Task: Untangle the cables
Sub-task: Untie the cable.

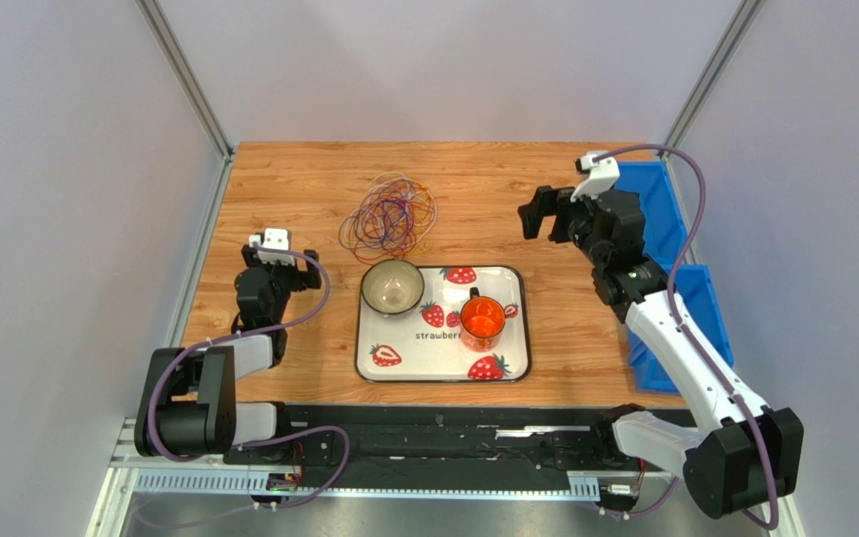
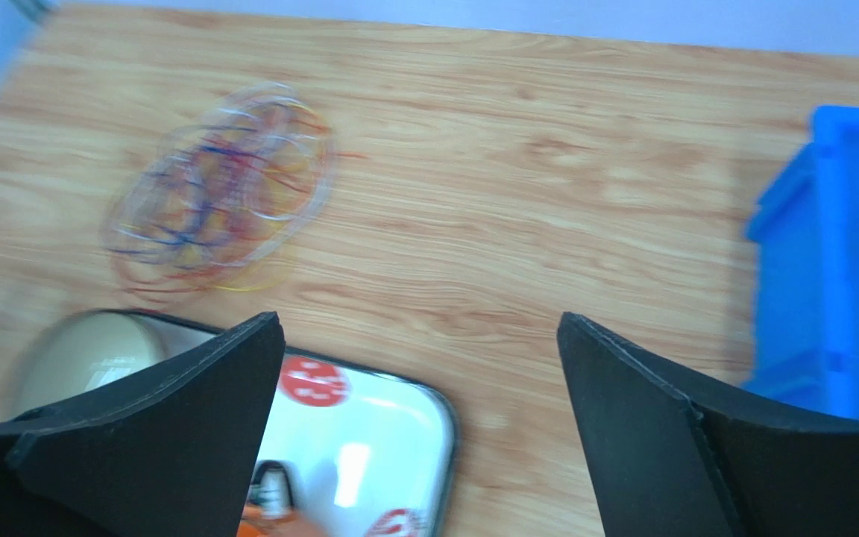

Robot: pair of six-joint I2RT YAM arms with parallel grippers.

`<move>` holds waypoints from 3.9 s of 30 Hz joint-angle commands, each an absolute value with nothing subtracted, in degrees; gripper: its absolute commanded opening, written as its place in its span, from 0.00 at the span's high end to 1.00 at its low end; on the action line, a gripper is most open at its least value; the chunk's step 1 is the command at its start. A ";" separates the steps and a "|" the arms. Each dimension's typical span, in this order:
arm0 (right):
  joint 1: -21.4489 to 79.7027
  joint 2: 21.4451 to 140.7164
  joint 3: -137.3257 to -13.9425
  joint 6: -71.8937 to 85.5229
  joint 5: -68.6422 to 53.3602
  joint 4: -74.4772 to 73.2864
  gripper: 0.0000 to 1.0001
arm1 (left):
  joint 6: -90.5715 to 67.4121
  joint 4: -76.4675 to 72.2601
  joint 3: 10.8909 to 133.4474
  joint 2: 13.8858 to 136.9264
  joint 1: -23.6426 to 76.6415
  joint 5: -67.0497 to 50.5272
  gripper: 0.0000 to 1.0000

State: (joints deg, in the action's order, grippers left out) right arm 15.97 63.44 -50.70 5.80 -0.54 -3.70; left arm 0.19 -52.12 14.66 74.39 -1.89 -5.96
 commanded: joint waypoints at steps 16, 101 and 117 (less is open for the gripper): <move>27.33 72.68 -66.35 23.38 -5.45 -33.13 0.17 | -6.28 -30.85 23.96 63.83 -1.67 2.25 0.01; 30.23 67.33 -48.51 28.30 10.11 -23.64 0.17 | -19.87 42.88 122.42 127.19 30.15 13.09 1.00; 30.23 57.66 -50.01 27.34 4.84 -25.13 0.17 | -17.23 54.15 149.41 110.59 30.15 3.81 1.00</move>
State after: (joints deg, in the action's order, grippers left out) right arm 30.09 61.36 -47.83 28.62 6.81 -24.82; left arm -18.92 52.97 144.31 117.56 29.63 10.35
